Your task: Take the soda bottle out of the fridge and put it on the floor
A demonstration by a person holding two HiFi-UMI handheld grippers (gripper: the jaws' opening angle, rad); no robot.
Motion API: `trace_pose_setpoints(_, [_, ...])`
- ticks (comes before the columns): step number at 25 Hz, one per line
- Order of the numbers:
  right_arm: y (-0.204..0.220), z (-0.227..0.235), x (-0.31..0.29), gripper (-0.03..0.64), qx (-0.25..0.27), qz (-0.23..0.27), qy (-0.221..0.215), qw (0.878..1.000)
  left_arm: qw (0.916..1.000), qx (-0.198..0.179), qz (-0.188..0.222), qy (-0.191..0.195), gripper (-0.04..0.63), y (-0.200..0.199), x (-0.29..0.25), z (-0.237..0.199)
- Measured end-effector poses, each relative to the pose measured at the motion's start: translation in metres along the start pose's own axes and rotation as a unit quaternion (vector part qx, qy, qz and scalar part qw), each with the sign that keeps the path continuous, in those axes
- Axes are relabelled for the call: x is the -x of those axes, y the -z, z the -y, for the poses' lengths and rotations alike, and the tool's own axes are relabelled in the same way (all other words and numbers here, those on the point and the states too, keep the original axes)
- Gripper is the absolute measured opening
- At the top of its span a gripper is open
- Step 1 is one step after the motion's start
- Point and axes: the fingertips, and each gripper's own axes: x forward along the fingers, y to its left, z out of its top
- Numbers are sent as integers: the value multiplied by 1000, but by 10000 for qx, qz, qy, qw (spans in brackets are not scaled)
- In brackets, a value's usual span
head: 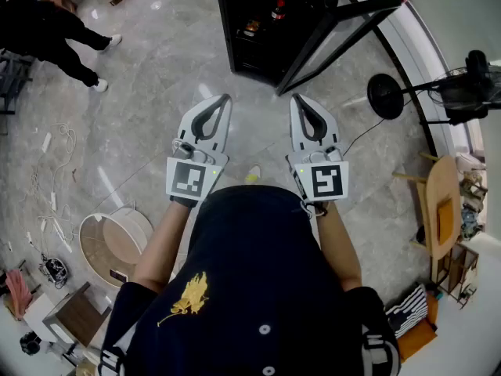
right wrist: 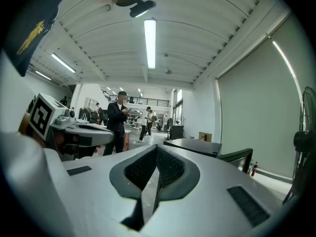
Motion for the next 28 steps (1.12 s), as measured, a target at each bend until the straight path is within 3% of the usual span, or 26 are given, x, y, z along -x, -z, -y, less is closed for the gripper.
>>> trace_pose_setpoints(11, [20,0,15,-5,-122,-493,117,9986,9994,-79,-305,104,18,12,18,3])
trace_pose_setpoints(28, [18,5,27,-5,-211,-321,199,9991,9988,-174,-361,279,18,16,21,12])
